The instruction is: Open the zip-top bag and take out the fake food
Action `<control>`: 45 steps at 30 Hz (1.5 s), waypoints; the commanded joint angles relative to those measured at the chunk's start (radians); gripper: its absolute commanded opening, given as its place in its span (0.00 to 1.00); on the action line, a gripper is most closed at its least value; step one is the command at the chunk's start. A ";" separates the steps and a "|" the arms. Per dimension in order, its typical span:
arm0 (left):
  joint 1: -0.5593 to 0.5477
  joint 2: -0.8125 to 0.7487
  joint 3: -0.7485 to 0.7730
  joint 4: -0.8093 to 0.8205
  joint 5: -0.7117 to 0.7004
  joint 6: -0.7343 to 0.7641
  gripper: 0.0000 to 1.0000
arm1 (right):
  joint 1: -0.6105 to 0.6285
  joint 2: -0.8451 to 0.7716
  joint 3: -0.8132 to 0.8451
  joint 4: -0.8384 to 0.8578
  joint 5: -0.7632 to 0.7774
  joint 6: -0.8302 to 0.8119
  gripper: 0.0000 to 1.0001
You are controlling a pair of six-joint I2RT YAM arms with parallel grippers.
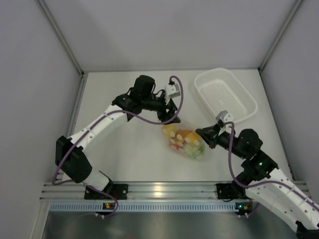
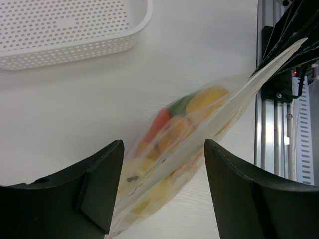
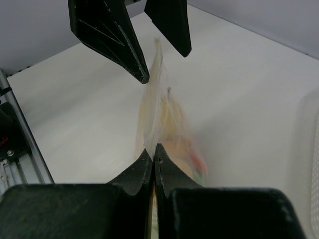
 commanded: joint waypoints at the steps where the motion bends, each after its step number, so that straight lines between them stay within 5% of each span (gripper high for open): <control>1: 0.003 -0.014 0.043 0.047 0.006 0.017 0.71 | -0.009 0.010 0.048 0.098 -0.019 -0.004 0.00; 45: 0.008 0.025 -0.003 0.045 0.089 0.032 0.67 | -0.009 0.020 0.063 0.117 -0.031 0.025 0.00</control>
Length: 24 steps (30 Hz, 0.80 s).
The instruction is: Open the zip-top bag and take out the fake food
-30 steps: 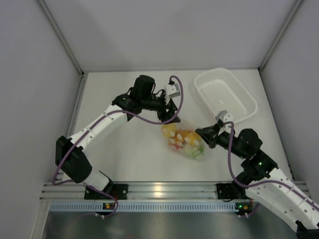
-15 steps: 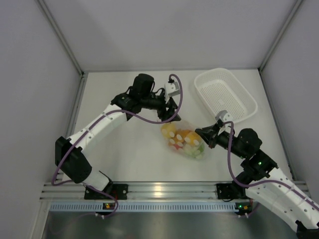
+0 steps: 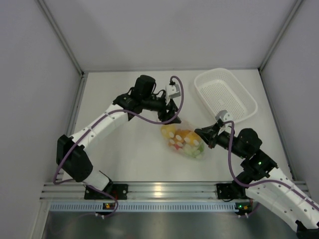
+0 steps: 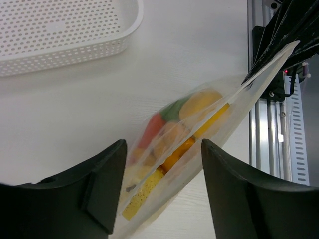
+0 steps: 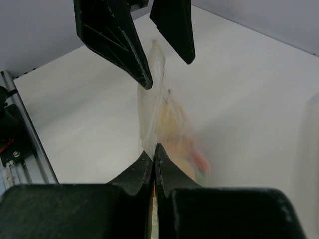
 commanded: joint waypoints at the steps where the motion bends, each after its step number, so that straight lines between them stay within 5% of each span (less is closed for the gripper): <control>1: 0.003 0.026 -0.005 0.042 0.064 0.026 0.73 | -0.007 0.005 0.066 0.098 -0.027 0.005 0.00; 4: 0.003 0.044 -0.005 0.043 0.094 0.027 0.81 | -0.007 0.009 0.072 0.095 -0.031 -0.001 0.00; 6: 0.003 0.049 -0.009 0.042 0.114 0.034 0.73 | -0.009 0.012 0.077 0.093 -0.030 -0.004 0.00; 10: 0.003 0.040 0.002 0.042 0.092 0.027 0.36 | -0.009 0.026 0.082 0.091 -0.027 -0.006 0.00; 11: 0.003 0.037 0.004 0.042 0.079 0.024 0.15 | -0.009 0.034 0.083 0.091 -0.025 -0.004 0.00; 14: 0.003 0.006 0.019 0.042 -0.032 -0.023 0.00 | -0.007 0.061 0.083 0.099 0.004 -0.001 0.00; 24: -0.002 -0.241 -0.018 0.012 -0.838 -0.380 0.00 | -0.010 0.406 0.333 0.085 0.114 0.130 0.25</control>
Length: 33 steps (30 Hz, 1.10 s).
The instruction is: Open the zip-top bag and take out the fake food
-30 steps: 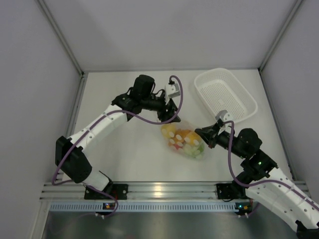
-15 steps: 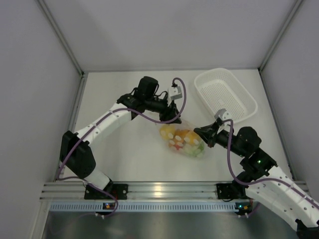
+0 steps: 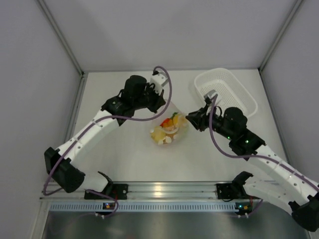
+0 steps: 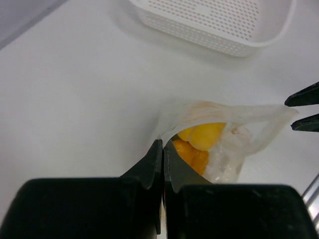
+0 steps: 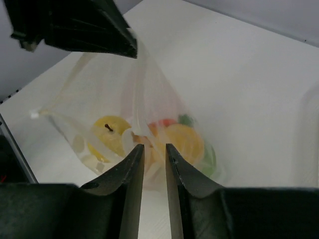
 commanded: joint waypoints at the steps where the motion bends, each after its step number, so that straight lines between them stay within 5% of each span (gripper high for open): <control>1: 0.004 -0.152 -0.017 0.024 -0.364 -0.190 0.00 | -0.009 0.112 0.139 0.054 0.032 0.098 0.27; 12: 0.004 -0.272 -0.178 0.033 -0.643 -0.722 0.00 | -0.006 0.337 0.224 0.088 0.032 0.477 0.46; 19: 0.004 -0.297 -0.339 0.171 -0.682 -0.853 0.00 | 0.028 0.460 0.213 0.119 -0.039 0.632 0.53; 24: 0.004 -0.301 -0.402 0.248 -0.605 -0.900 0.00 | 0.098 0.538 0.236 0.113 0.001 0.664 0.92; 25: 0.004 -0.300 -0.411 0.262 -0.579 -0.900 0.00 | 0.111 0.573 0.248 0.108 0.001 0.653 0.94; 28: 0.003 -0.303 -0.436 0.293 -0.568 -0.913 0.00 | 0.147 0.624 0.302 0.084 -0.014 0.627 0.90; 32: -0.004 -0.303 -0.439 0.294 -0.593 -0.913 0.00 | 0.196 0.686 0.342 0.016 0.053 0.590 0.70; 33: -0.004 -0.301 -0.437 0.294 -0.594 -0.905 0.00 | 0.197 0.690 0.328 0.019 0.050 0.595 0.56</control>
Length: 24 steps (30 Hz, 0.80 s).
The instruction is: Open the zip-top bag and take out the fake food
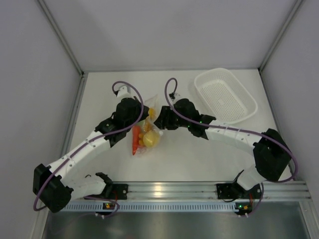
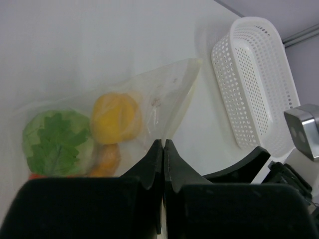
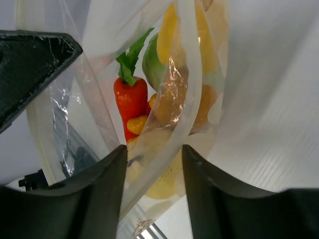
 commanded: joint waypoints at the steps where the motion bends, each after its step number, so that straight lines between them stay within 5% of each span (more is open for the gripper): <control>1: -0.005 -0.026 0.004 0.080 -0.012 -0.007 0.00 | 0.029 0.016 0.032 -0.003 0.032 -0.011 0.46; 3: -0.006 -0.019 0.004 0.080 -0.026 0.002 0.00 | 0.029 0.010 0.002 -0.001 0.042 -0.010 0.20; 7: -0.006 -0.004 0.007 0.080 -0.030 0.022 0.00 | 0.027 -0.035 -0.035 -0.022 0.120 -0.023 0.01; 14: -0.014 0.010 0.008 0.080 -0.035 0.051 0.00 | 0.009 -0.101 -0.057 -0.148 0.336 -0.102 0.00; 17: -0.023 0.022 0.016 0.080 -0.017 0.066 0.00 | -0.010 -0.133 -0.103 -0.136 0.299 -0.115 0.00; 19: -0.029 0.031 0.024 0.082 0.003 0.066 0.00 | -0.016 -0.148 -0.124 -0.038 0.245 -0.103 0.27; 24: -0.054 0.030 0.025 0.082 -0.016 0.045 0.00 | -0.016 -0.090 -0.052 0.036 0.157 -0.122 0.50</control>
